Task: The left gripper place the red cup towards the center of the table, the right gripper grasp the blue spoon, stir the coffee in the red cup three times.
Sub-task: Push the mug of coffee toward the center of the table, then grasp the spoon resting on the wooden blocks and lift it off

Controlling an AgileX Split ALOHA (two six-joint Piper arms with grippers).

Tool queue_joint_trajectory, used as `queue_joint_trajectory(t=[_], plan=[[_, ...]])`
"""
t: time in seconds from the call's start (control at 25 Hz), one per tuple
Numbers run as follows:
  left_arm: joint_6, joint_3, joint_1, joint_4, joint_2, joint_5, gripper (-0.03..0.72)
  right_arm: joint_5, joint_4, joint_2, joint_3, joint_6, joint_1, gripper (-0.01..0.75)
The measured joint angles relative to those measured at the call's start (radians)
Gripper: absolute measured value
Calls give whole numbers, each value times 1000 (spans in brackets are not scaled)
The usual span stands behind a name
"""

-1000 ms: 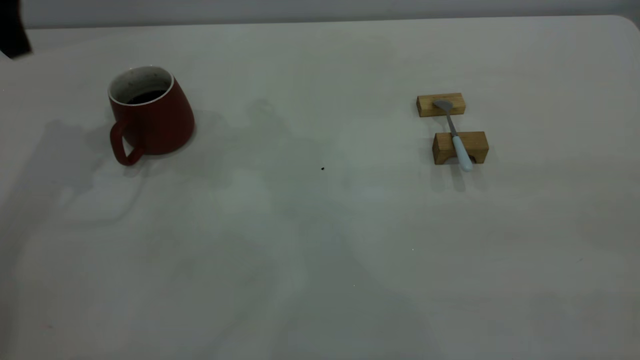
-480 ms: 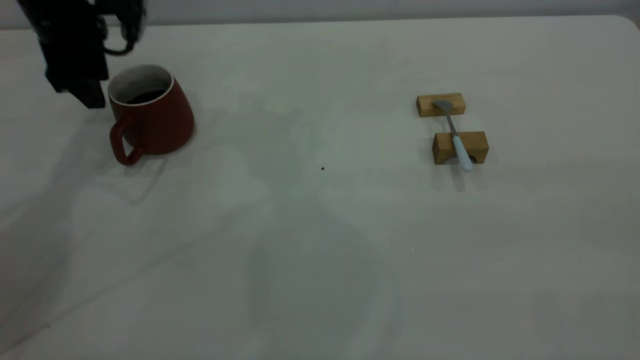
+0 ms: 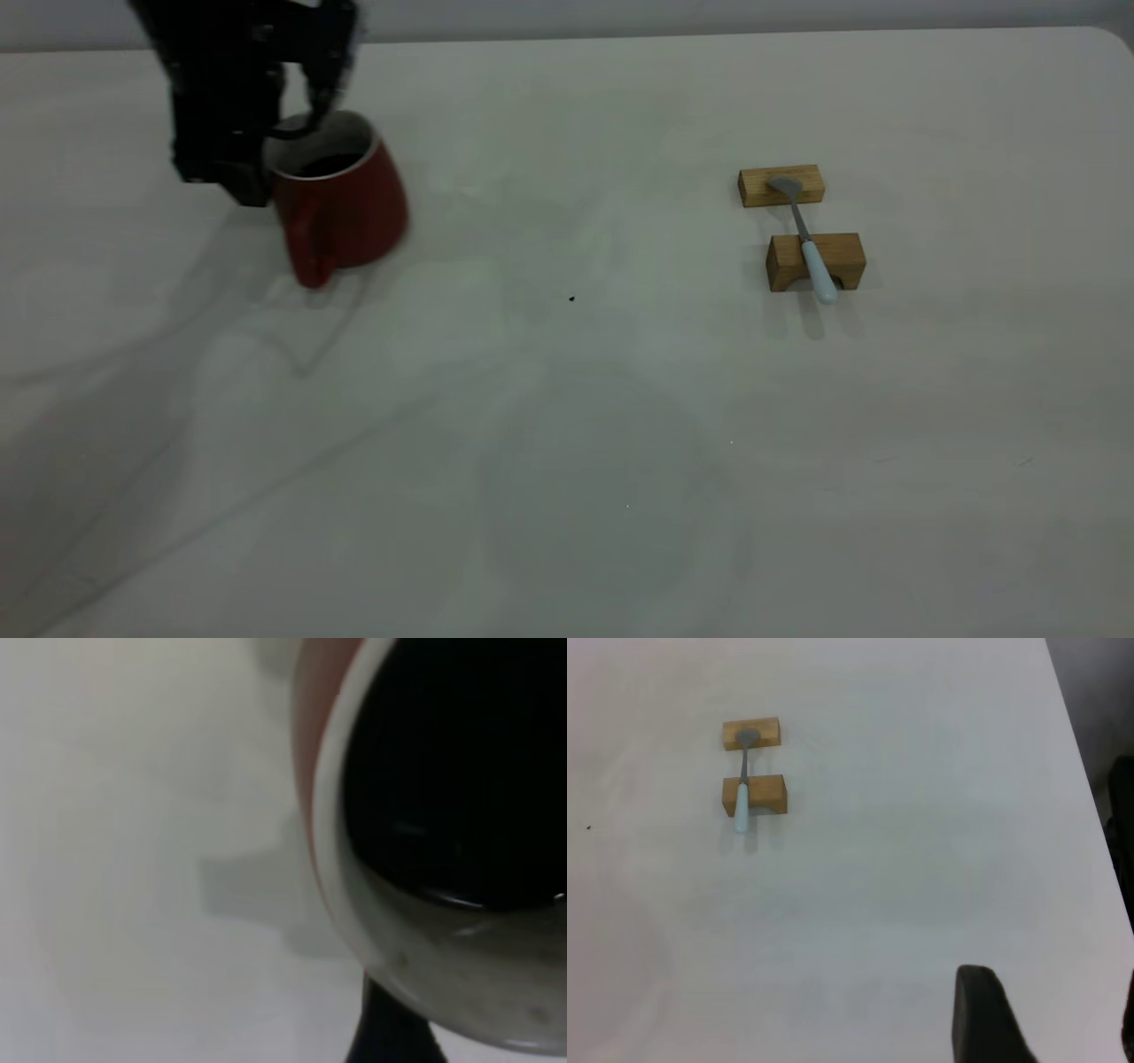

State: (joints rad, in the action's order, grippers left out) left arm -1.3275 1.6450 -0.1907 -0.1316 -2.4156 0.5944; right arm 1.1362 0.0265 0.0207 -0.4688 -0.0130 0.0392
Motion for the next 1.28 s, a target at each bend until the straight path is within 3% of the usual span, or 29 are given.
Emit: queue_joint_trajectory(t=[0.6,0.88,1.2,1.28], plan=[[37,9,-188,6,0,-5,551,0,1,0,0,0,0,414],[300,98,-187,-22,118,217,551,0,1,0,0,0,0,414],[861,192,-186,-87,430,564,551,0,1,0,0,0,0,414],[954,193,-186,-99,501,574,551,0,1,0,0,0,0,414]])
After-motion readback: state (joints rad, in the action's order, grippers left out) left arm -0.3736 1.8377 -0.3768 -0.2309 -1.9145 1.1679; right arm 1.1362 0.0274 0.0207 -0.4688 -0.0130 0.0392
